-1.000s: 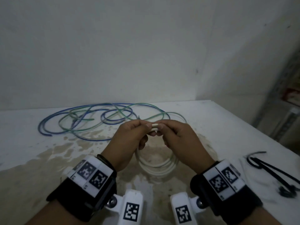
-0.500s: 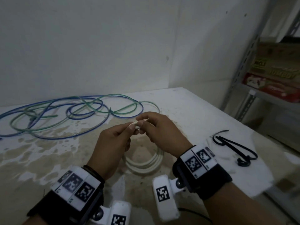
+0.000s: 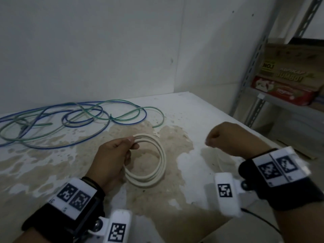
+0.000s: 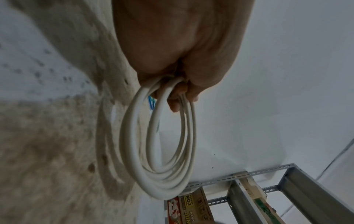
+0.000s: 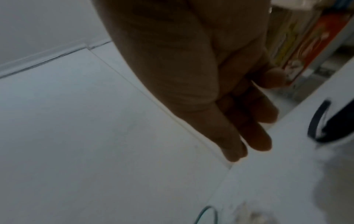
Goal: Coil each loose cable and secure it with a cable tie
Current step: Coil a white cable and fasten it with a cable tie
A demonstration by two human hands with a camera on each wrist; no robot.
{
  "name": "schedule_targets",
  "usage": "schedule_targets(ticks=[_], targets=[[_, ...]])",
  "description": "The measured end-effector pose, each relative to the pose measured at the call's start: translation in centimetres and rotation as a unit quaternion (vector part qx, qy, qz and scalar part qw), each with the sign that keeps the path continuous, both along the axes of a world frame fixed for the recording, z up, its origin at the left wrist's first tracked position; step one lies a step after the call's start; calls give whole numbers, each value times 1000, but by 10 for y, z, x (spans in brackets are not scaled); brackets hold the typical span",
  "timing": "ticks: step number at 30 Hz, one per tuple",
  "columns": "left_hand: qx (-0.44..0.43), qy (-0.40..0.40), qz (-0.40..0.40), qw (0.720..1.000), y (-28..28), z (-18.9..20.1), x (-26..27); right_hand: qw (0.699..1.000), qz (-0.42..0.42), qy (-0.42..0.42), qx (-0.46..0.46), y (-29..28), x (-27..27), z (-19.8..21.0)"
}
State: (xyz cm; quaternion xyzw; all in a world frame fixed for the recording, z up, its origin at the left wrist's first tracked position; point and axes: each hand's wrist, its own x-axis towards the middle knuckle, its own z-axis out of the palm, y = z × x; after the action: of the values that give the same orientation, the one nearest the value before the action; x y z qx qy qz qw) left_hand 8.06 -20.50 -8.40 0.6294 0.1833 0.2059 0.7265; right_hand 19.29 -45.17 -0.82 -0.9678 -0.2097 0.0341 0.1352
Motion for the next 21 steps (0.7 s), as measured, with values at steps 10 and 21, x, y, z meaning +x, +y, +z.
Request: schedule_targets(ticks=[10,21], targets=[[-45,8,-1,999,-1,-3,-3,979,-51,16,-196,-36,48,-27],[-68,3,7,998,5,-5,-4,985,-7,-78,-151,-13,56,-19]])
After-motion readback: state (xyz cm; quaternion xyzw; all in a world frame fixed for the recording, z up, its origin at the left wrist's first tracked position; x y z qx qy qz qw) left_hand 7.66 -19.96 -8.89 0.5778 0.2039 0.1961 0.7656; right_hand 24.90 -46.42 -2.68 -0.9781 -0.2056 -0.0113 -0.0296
